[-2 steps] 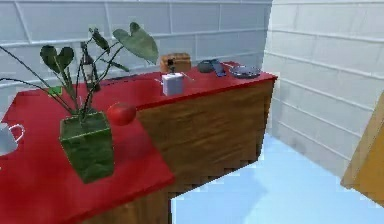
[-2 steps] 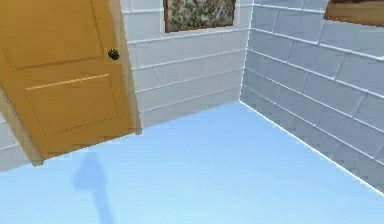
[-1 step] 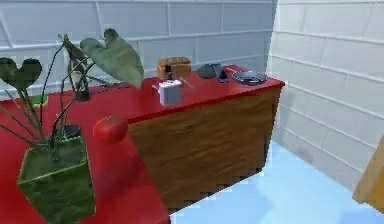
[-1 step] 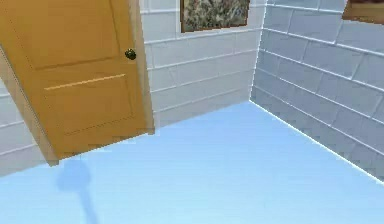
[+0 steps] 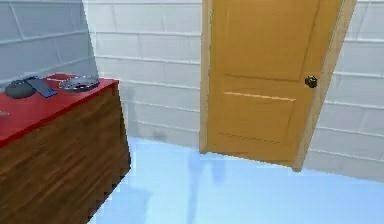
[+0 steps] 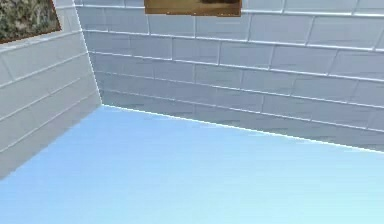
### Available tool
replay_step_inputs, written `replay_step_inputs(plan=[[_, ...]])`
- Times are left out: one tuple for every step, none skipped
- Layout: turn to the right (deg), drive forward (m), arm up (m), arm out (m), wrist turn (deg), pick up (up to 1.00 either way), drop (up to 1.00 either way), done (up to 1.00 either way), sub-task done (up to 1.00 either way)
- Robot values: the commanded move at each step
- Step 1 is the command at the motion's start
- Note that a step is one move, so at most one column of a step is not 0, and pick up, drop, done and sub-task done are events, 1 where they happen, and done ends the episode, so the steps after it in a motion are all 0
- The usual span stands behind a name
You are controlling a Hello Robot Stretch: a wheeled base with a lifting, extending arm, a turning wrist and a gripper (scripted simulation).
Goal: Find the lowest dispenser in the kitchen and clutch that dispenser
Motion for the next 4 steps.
replay_step_inputs(plan=[[45.0, 0.0, 0.0, 0.0, 0.0, 0.0, 0.0, 0.0, 0.0], [45.0, 0.0, 0.0, 0.0, 0.0, 0.0, 0.0, 0.0, 0.0], [15.0, 0.0, 0.0, 0.0, 0.0, 0.0, 0.0, 0.0, 0.0], [0.0, 0.2, 0.0, 0.0, 0.0, 0.0, 0.0, 0.0, 0.0]])
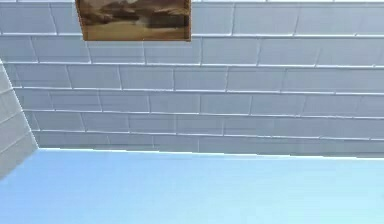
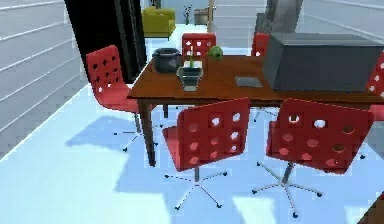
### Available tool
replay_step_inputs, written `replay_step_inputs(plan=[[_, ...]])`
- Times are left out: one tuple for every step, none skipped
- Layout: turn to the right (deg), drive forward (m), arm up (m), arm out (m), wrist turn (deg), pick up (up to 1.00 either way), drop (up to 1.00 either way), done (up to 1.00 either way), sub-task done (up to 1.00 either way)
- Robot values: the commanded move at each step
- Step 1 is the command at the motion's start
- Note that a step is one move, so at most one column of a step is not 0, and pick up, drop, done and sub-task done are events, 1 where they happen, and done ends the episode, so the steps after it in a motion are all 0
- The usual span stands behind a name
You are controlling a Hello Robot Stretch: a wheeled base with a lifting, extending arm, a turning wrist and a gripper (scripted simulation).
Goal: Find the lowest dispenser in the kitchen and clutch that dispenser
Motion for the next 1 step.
replay_step_inputs(plan=[[45.0, 0.0, 0.0, 0.0, 0.0, 0.0, 0.0, 0.0, 0.0]])
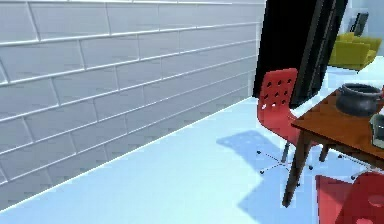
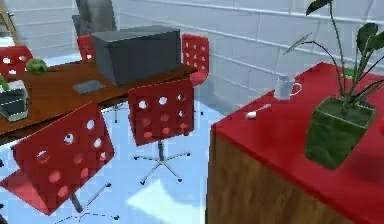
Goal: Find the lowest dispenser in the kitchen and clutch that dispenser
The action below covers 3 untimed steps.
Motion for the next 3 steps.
replay_step_inputs(plan=[[9.0, 0.0, 0.0, 0.0, 0.0, 0.0, 0.0, 0.0, 0.0], [0.0, 0.75, 0.0, 0.0, 0.0, 0.0, 0.0, 0.0, 0.0], [-24.0, 0.0, 0.0, 0.0, 0.0, 0.0, 0.0, 0.0, 0.0]])
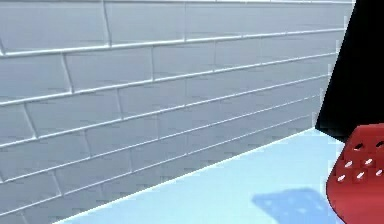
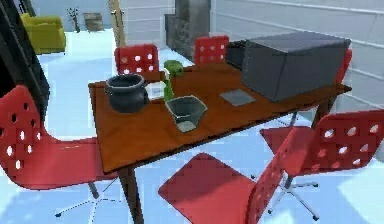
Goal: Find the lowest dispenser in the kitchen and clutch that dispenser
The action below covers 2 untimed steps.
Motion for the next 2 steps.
replay_step_inputs(plan=[[-3.0, 0.0, 0.0, 0.0, 0.0, 0.0, 0.0, 0.0, 0.0], [45.0, 0.0, 0.0, 0.0, 0.0, 0.0, 0.0, 0.0, 0.0]])
